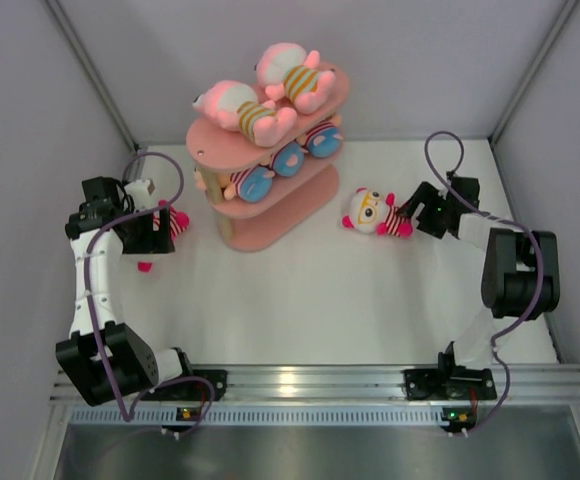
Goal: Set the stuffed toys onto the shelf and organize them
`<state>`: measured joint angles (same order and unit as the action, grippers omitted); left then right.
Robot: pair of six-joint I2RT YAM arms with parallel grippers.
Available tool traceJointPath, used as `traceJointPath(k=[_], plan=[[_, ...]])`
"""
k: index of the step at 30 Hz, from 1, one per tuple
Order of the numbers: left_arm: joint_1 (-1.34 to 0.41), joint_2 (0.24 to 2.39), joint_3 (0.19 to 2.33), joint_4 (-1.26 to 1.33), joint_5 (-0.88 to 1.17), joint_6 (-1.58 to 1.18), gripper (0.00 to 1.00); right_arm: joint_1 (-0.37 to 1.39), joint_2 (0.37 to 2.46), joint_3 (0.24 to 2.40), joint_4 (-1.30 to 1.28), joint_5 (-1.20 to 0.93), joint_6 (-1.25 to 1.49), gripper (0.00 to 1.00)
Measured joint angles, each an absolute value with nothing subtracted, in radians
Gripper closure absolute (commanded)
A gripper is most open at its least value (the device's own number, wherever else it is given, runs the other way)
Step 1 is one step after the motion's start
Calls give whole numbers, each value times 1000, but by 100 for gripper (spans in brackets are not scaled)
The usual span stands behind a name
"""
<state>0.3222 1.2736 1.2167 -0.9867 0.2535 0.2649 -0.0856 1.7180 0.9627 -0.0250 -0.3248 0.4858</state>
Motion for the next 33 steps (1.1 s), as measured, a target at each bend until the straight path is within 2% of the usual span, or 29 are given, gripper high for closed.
traceJointPath(k=[1,2,4,5,7,14,22,29,33], plan=[[322,1274,1217,-987,252,265,14,-86,1739,962,-3,-344,503,26],[322,1274,1217,-987,250,265,14,-86,1755,960,24,-361,523,43],[322,1274,1217,-986,244,266,14,-85,1774,947,89,-395,562,61],[322,1274,1217,-986,242,266,14,-83,1776,935,121,-407,582,82],[322,1274,1217,-986,236,268,14,-80,1774,908,176,-422,620,100],[322,1274,1217,-984,222,275,14,-45,1674,754,306,-421,799,100],[322,1274,1217,-972,219,278,14,233,1503,766,349,-197,1024,100],[322,1274,1217,-962,215,283,14,340,1662,966,321,-12,1153,100],[322,1275,1217,-955,212,286,15,376,1736,1010,318,61,1233,100]])
